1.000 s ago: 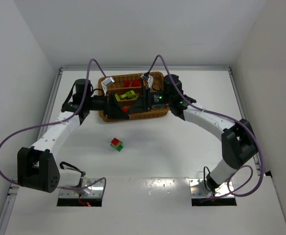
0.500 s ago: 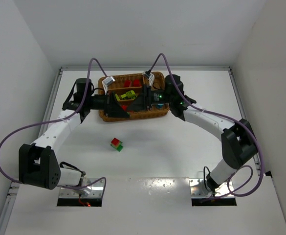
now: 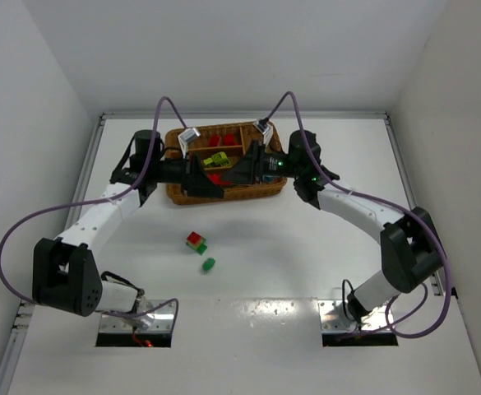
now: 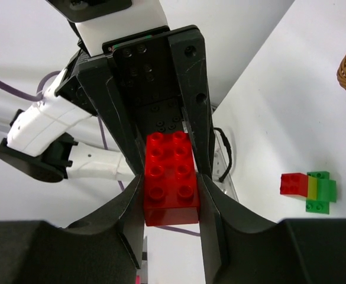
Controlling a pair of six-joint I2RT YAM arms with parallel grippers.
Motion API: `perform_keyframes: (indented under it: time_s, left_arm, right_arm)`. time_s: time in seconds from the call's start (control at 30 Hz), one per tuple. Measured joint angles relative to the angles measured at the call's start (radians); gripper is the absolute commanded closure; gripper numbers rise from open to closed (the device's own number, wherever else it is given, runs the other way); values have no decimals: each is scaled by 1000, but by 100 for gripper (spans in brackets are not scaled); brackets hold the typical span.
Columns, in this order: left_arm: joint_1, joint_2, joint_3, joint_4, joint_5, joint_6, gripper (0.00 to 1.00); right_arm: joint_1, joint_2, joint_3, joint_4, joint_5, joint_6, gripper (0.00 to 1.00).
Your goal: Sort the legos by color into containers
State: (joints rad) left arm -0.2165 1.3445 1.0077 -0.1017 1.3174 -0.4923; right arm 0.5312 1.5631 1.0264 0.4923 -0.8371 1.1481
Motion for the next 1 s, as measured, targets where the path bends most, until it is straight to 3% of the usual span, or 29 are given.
perform_keyframes:
  time_s: [0.27, 0.4, 0.57, 0.9, 0.93, 1.0]
  left_arm:
    - [0, 90, 60, 4, -155, -41, 100]
    - [50, 190, 112, -113, -386, -14, 100]
    - [127, 182, 111, -234, -602, 24, 99]
    - [154, 31, 114, -364, -980, 20, 67]
    - [164, 20, 117, -379, -1032, 8, 57]
    - [185, 6, 122, -409, -1141, -10, 49]
  right_arm:
    - [-44, 0, 6, -101, 134, -27, 87]
    - [-151, -3, 10, -334, 280, -122, 87]
    - [-213, -2, 1, -580, 434, -242, 87]
    - [-127, 20, 27, -757, 571, -368, 87]
    - [-117, 26, 37, -766, 582, -379, 87]
    - [-99, 42, 64, -783, 610, -400, 87]
